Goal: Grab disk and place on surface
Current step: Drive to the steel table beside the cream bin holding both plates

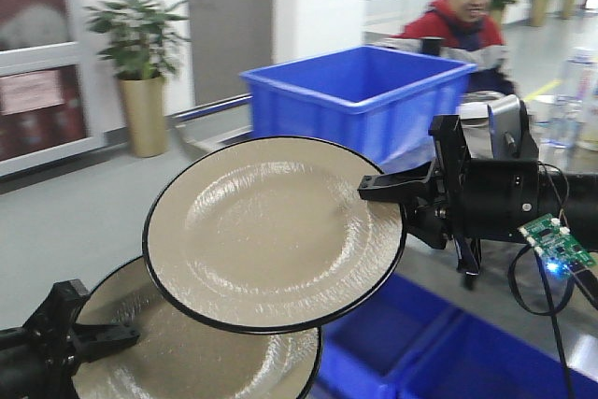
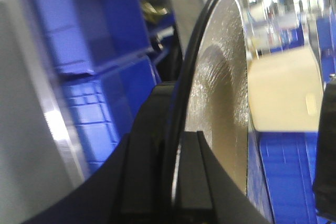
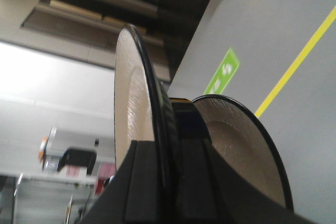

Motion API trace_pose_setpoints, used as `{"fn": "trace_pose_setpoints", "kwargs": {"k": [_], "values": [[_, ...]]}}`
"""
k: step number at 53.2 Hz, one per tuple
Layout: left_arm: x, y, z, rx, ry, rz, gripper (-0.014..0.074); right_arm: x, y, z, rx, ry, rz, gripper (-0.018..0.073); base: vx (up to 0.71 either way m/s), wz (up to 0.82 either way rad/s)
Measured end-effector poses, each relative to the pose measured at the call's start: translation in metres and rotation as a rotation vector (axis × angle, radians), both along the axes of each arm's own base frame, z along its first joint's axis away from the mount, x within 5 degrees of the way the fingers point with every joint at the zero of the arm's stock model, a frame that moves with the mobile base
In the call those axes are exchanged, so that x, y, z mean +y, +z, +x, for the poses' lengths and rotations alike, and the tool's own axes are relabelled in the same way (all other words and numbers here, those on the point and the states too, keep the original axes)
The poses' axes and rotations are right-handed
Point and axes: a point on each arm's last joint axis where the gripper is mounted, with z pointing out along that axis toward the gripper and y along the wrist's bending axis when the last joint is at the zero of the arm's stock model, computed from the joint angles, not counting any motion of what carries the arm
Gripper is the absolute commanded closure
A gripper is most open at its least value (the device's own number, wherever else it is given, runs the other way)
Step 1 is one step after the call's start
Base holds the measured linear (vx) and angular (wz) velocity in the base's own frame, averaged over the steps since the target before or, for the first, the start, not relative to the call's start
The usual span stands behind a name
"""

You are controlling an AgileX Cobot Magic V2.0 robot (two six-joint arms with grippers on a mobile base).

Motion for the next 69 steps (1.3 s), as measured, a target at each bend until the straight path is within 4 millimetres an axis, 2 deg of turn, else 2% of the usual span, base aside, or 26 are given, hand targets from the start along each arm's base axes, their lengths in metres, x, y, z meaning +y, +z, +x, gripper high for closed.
{"fn": "trace_pose_setpoints", "kwargs": {"k": [36, 69], "values": [[-0.0001, 0.0000, 0.0000, 0.000, -0.001, 0.000, 0.0595, -0.0003, 0.0000, 0.0002, 0.000, -0.002, 0.000, 0.0568, 0.31, -0.70], [-0.0004, 0.0001, -0.0002, 0.000, -0.004, -0.002, 0.0595, -0.0003, 0.0000, 0.0002, 0.000, -0.002, 0.000, 0.0568, 0.22, -0.38]]}}
